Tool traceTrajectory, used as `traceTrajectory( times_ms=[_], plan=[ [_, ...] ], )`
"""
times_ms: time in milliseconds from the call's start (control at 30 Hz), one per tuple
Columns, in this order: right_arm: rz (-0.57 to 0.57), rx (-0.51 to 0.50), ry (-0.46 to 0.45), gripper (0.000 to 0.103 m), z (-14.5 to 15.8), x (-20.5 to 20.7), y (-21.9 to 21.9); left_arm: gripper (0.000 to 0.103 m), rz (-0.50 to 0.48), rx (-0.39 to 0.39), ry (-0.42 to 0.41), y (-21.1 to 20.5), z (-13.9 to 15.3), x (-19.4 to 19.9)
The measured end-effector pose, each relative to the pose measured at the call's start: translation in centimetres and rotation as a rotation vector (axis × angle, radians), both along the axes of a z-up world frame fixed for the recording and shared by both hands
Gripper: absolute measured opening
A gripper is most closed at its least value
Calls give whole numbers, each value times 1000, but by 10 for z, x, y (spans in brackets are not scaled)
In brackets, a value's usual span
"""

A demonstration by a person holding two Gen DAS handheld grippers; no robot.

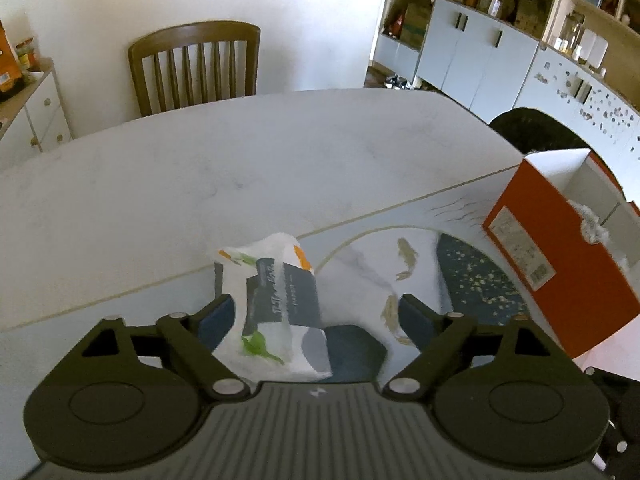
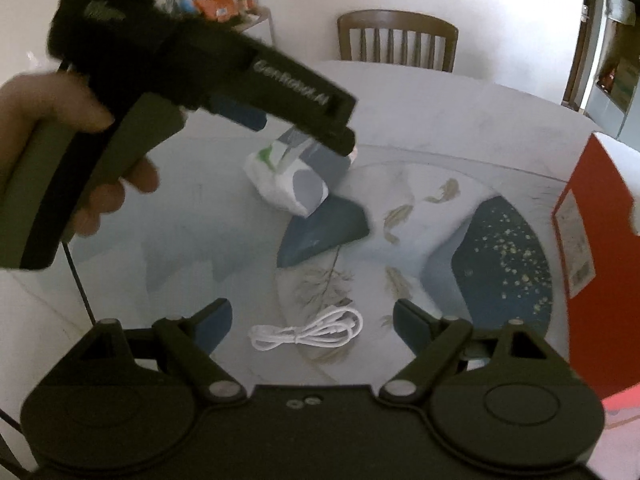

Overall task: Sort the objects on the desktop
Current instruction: 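Grasp the white-green tissue pack with the left gripper while the right gripper grasps the white USB cable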

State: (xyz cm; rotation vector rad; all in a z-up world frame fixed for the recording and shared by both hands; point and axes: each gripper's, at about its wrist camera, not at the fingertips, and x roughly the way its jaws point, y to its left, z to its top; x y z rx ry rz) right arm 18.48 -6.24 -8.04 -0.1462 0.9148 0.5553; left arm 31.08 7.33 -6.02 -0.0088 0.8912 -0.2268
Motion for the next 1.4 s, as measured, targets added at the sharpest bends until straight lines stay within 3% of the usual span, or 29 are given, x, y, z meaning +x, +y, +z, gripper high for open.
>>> traceTrajectory(
  times_ms=[100, 867, 1267, 1400],
  plan=[
    [11, -19, 6, 88, -7, 3, 5, 100, 3, 26, 14, 0, -11, 8],
    [61, -92, 52, 88, -34, 15, 19, 100, 24, 53, 103, 4, -61, 43],
    [44, -110, 43, 86, -35, 15, 21, 101, 37, 98, 98, 2, -66, 46],
    [27, -114, 39, 81, -35, 16, 20, 100, 47, 88, 97, 4, -66, 46]
  ],
)
